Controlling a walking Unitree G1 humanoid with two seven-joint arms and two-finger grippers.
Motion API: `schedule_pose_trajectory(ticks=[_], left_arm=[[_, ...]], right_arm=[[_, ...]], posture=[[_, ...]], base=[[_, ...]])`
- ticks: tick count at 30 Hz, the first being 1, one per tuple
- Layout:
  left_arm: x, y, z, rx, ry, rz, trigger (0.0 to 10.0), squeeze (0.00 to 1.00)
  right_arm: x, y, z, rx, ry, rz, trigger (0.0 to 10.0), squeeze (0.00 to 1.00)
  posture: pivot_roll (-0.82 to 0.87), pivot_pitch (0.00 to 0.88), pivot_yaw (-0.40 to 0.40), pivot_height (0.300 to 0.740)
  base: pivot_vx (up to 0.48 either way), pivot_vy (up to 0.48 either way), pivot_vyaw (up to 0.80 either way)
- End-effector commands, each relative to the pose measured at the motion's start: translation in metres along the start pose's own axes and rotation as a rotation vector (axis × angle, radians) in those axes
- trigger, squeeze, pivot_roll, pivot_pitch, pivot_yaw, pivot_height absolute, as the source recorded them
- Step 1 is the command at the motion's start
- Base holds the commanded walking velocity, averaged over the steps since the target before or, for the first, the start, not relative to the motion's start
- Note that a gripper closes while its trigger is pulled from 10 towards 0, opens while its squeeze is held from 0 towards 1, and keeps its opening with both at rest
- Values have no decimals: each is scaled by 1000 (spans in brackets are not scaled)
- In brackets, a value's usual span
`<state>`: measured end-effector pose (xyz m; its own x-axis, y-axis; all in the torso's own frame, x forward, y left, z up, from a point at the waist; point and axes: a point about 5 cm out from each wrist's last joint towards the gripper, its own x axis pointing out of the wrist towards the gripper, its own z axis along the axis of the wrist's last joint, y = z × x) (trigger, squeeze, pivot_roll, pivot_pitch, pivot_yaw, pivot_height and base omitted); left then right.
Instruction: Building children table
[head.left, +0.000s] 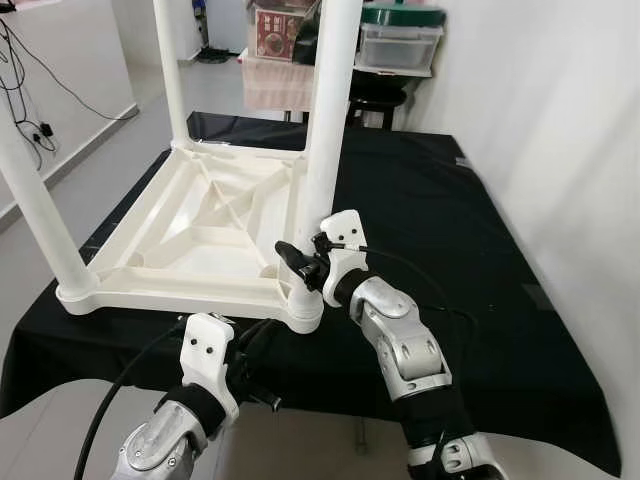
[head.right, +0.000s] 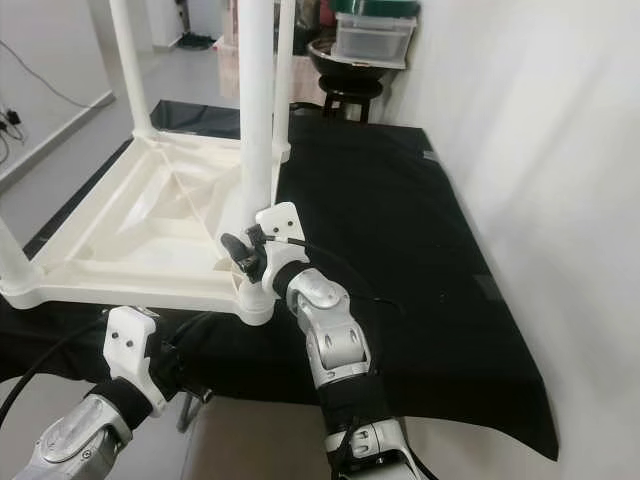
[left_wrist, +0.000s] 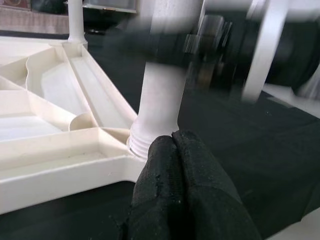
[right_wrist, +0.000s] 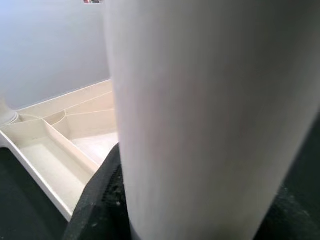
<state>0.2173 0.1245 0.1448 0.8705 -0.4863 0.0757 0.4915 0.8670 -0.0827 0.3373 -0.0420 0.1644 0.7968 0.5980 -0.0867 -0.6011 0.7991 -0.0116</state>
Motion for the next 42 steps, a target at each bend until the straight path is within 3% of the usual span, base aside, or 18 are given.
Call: schedule_pose_trajectory(ticks=[1,3,4,8,9,10,11,12,20,21,22,26,31,38,39,40,41,42], left_arm=[[0,1,-5,0,23,8,10000,0],[0,2,-5,0,21,17,10000,0],[1,2,-5,0,21,21,10000,0],[2,2,-6,-1,24,17,10000,0],[3,2,-7,-2,26,13,10000,0],[3,2,-7,-2,26,13,10000,0],[3,2,-7,-3,27,10,10000,0],[4,2,-8,-5,29,8,10000,0],[5,1,-9,-5,30,12,10000,0],[5,1,-9,-5,30,13,10000,0],[5,1,-9,-6,30,13,10000,0],[5,1,-9,-5,30,13,10000,0],[4,0,-8,-6,28,13,10000,0],[3,1,-7,-11,26,9,10000,0],[3,1,-7,-10,26,11,10000,0],[3,1,-7,-10,26,11,10000,0],[2,2,-6,-10,25,12,10000,0],[2,3,-6,-12,24,12,10000,0]], right_arm=[[4,14,-20,71,100,65,10000,620],[3,17,-16,81,87,115,10000,620],[3,22,-10,93,62,219,10000,1000],[-2,19,11,22,-26,430,10000,1000],[-5,13,20,-28,-55,519,10000,890],[-5,13,20,-28,-55,519,10000,890],[-6,8,26,-60,-68,577,10000,620],[-5,-5,34,-97,-61,674,10000,0],[1,-17,49,-101,-59,803,10000,0],[2,-18,52,-87,-64,822,3216,0],[3,-20,53,-79,-66,827,0,0],[3,-22,53,-84,-68,830,0,0],[2,-29,53,-81,-89,772,0,0],[-4,-39,37,-24,-79,527,0,0],[-1,-31,18,60,-76,227,0,0],[-1,-31,18,60,-76,227,0,0],[-4,-28,4,124,-59,-10,0,0],[-14,-12,-19,163,23,-103,0,0]], posture=[[52,60,-93,740],[52,60,-93,740],[54,56,-93,740],[55,49,-95,740],[58,42,-96,740],[58,42,-96,740],[58,42,-96,740],[63,36,-100,740],[75,30,-104,740],[75,30,-104,740],[80,30,-106,740],[82,31,-106,740],[72,37,-102,740],[55,58,-106,740],[46,62,-107,740],[46,62,-107,740],[46,62,-107,740],[41,74,-95,740]], base=[[0,0,0],[0,0,0],[0,0,0],[0,0,0],[0,0,0],[0,0,0],[0,0,0],[0,0,0],[0,0,0],[0,0,0],[0,0,0],[0,0,0],[0,0,0],[0,0,0],[0,0,0],[0,0,0],[0,0,0],[0,0,0]])
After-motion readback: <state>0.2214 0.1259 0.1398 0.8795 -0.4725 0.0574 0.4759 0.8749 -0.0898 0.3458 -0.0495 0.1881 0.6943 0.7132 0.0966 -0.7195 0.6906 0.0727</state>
